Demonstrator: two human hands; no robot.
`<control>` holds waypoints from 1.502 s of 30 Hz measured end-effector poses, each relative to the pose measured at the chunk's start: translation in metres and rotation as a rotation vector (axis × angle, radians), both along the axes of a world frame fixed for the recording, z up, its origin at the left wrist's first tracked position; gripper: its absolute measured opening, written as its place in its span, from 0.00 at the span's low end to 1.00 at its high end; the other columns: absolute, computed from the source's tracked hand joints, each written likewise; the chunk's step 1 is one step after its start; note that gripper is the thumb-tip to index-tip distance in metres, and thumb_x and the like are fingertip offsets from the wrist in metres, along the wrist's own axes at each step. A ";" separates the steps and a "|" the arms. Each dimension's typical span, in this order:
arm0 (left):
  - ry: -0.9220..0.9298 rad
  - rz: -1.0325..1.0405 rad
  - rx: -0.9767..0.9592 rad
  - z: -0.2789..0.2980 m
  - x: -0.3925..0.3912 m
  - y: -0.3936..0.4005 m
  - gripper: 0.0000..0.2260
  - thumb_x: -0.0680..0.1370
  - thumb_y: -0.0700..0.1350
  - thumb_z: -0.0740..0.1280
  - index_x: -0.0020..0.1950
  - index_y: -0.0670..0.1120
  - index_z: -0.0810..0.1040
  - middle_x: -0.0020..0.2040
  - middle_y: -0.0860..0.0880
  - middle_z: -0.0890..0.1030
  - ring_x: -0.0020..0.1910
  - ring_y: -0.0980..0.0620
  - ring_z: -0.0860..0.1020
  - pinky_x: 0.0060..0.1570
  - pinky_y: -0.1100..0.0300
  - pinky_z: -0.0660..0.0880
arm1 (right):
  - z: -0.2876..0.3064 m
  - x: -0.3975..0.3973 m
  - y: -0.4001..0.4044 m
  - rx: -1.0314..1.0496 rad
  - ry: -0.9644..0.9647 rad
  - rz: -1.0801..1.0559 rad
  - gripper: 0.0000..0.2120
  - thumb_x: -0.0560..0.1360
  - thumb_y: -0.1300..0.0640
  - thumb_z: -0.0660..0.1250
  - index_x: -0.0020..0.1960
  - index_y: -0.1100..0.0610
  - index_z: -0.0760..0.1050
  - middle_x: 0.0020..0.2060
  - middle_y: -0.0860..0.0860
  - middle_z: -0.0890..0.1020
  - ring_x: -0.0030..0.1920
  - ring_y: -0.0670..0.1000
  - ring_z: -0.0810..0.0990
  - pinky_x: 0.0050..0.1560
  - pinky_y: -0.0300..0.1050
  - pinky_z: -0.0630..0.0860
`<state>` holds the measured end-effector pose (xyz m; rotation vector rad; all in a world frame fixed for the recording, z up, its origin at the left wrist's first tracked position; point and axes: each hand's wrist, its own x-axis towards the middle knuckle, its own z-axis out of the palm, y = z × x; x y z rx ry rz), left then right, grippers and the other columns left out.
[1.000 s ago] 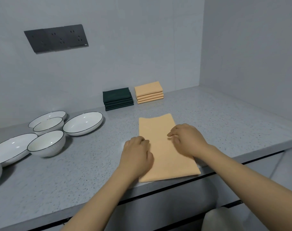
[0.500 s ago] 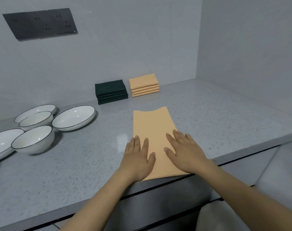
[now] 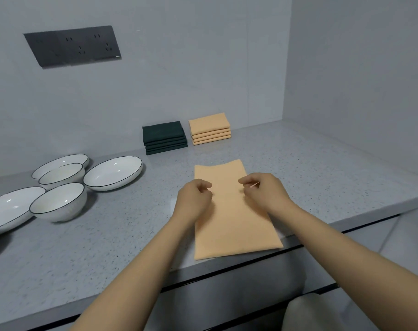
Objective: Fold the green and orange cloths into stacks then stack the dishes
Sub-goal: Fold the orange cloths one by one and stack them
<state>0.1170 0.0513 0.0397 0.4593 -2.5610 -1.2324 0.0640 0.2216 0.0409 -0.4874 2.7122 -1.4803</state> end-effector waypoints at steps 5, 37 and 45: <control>-0.090 0.100 0.027 -0.015 -0.017 -0.001 0.12 0.77 0.38 0.59 0.58 0.44 0.76 0.53 0.46 0.79 0.48 0.49 0.78 0.40 0.61 0.71 | -0.006 -0.019 -0.008 -0.069 -0.201 -0.082 0.10 0.74 0.66 0.63 0.53 0.59 0.79 0.38 0.56 0.82 0.35 0.51 0.78 0.40 0.43 0.77; 0.117 0.151 0.868 -0.021 -0.021 -0.034 0.08 0.79 0.43 0.60 0.48 0.41 0.76 0.49 0.41 0.82 0.46 0.43 0.83 0.48 0.54 0.80 | -0.014 -0.057 0.008 -0.576 -0.573 -0.019 0.13 0.76 0.66 0.58 0.59 0.61 0.75 0.49 0.57 0.81 0.44 0.53 0.82 0.42 0.43 0.80; 0.030 0.129 0.607 -0.023 -0.015 -0.034 0.13 0.78 0.47 0.60 0.44 0.40 0.80 0.43 0.43 0.83 0.38 0.48 0.80 0.45 0.55 0.75 | -0.019 -0.048 0.011 -0.564 -0.478 0.038 0.10 0.78 0.60 0.60 0.44 0.64 0.77 0.46 0.58 0.83 0.45 0.55 0.80 0.49 0.46 0.77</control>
